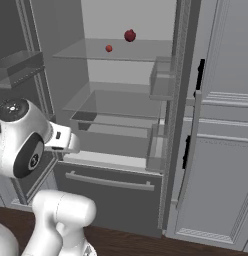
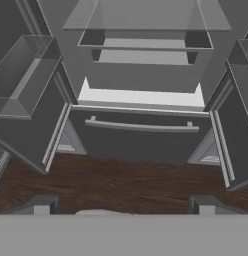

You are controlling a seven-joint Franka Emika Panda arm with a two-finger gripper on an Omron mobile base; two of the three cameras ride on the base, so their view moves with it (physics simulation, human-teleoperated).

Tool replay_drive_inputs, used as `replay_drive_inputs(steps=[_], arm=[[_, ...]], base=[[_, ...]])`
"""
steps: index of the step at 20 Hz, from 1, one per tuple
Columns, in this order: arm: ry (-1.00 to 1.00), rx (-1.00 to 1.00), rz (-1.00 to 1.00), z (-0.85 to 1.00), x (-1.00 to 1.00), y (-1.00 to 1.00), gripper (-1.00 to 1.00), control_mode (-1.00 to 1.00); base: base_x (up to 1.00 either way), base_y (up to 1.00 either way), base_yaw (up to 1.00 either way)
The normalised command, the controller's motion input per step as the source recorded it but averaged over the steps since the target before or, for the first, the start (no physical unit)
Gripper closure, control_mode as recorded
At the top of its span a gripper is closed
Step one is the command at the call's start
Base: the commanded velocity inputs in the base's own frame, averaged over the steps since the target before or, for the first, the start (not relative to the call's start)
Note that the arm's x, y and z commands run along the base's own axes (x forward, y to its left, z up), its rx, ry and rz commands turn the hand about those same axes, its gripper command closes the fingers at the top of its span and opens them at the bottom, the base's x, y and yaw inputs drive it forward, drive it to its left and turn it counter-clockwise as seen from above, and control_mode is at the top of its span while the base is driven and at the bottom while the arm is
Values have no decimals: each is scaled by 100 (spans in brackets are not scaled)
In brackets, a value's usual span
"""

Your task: Take the strawberry from the fridge and place it on top of the pancake, located on the dining counter.

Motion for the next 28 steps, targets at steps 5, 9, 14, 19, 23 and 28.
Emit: replay_drive_inputs(steps=[5, 9, 14, 19, 23, 28], arm=[[0, 0, 0, 0, 0, 0, -100, -100], [7, 0, 0, 0, 19, 0, -100, -100], [5, 0, 0, 0, 20, 0, -100, 100], [0, 0, 0, 0, 0, 0, -100, 100], [0, 0, 0, 0, 0, 0, -100, 100], [0, 0, 0, 0, 0, 0, -100, 100]], base=[[0, 0, 0], [0, 0, 0], [37, 0, 0], [68, -3, 0], [70, -3, 0], [74, 0, 0]])
